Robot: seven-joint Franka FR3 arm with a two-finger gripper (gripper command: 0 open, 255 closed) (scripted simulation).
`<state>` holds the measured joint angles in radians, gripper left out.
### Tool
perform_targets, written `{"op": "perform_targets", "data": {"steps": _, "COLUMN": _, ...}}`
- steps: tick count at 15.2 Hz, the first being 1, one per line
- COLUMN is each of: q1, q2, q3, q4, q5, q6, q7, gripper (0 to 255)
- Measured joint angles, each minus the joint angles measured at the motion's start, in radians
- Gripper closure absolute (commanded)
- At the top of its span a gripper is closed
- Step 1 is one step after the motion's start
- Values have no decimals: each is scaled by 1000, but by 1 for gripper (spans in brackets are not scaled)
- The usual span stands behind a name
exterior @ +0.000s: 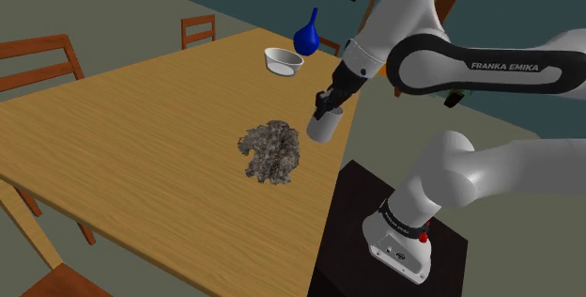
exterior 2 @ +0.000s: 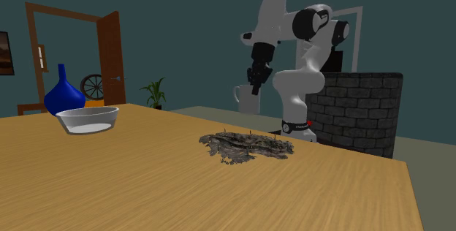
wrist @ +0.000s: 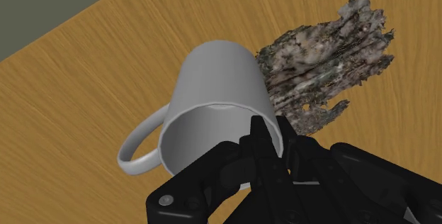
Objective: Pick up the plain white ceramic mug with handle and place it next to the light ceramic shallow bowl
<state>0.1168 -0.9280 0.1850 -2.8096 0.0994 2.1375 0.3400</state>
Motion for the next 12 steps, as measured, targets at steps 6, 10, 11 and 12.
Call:
{"op": "perform_targets", "data": {"steps": 6, "q1": -4, "q2": -11, "q3": -7, "q4": 75, "q5": -7, "q6": -87, "q7": 0, "gripper": 255}}
{"op": "perform_targets", "data": {"steps": 10, "q1": -9, "q2": -10, "q3": -16, "q4": 129, "q5": -14, "q6": -139, "q7": -4, "gripper": 255}}
{"op": "perform_targets", "data": {"steps": 11, "q1": -9, "q2": -8, "q3": -16, "q4": 144, "q5": -15, "q6": -151, "q7": -3, "gripper": 255}}
{"op": "perform_targets", "data": {"steps": 12, "q1": -11, "q2": -12, "q3": -20, "q4": 155, "q5": -18, "q6": -167, "q7": -6, "gripper": 255}}
